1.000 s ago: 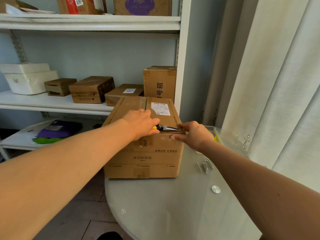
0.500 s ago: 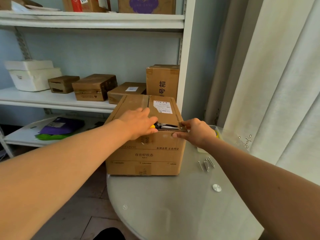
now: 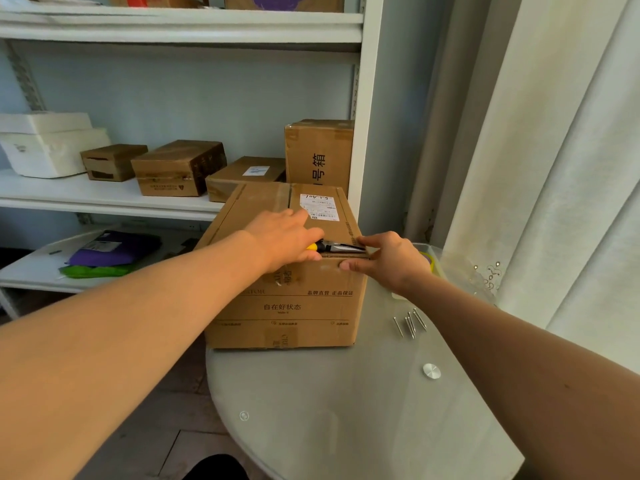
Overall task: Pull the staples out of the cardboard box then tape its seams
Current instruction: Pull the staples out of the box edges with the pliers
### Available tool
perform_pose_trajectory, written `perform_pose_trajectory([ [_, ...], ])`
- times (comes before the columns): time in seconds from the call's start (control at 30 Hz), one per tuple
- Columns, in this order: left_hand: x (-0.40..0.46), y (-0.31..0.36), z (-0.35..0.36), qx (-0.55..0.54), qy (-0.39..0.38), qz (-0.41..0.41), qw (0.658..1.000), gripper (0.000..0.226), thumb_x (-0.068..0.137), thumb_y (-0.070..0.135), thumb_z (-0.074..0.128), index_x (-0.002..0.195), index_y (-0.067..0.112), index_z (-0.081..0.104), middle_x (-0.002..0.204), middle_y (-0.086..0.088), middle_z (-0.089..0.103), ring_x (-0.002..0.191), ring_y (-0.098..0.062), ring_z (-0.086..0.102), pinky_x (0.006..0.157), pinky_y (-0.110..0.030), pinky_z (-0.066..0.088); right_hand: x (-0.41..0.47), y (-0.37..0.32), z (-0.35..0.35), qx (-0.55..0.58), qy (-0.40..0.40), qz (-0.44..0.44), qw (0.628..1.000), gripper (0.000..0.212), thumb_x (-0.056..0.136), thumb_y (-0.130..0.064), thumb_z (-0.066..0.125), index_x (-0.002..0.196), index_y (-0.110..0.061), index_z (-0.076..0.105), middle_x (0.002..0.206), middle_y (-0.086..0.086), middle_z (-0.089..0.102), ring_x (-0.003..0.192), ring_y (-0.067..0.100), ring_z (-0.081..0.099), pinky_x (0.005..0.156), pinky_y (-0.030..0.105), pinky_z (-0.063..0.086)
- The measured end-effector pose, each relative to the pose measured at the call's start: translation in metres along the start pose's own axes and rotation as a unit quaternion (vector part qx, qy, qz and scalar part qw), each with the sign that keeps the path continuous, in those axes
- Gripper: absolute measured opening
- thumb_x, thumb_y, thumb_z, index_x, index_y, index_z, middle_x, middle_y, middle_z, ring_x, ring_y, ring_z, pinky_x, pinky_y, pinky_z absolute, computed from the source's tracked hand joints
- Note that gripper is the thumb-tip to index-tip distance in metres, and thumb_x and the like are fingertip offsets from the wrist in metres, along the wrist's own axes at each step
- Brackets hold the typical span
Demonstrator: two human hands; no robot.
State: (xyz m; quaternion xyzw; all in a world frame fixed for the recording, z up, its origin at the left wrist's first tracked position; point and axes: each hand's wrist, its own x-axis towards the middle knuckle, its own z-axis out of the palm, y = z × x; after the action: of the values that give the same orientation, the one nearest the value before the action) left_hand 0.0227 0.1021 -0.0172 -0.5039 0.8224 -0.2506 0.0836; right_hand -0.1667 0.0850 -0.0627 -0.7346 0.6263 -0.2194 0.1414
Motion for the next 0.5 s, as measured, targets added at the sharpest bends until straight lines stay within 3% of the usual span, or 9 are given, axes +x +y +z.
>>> perform_pose_trajectory([
  [0.5, -0.011, 0.011, 0.004, -0.084, 0.071, -0.075, 0.991, 0.042, 0.099, 0.048, 0.029, 0.127, 0.021, 0.045, 0.114, -0.005, 0.049, 0.102, -0.020, 0.051, 0.069, -0.028, 0.043, -0.004, -0.001, 0.003, -0.022, 0.012, 0.008, 1.000, 0.073, 0.071, -0.066, 0.064, 0.133, -0.029, 0.052, 0.110, -0.003, 0.066, 0.099, 0.019, 0.063, 0.073, 0.035, 0.056],
])
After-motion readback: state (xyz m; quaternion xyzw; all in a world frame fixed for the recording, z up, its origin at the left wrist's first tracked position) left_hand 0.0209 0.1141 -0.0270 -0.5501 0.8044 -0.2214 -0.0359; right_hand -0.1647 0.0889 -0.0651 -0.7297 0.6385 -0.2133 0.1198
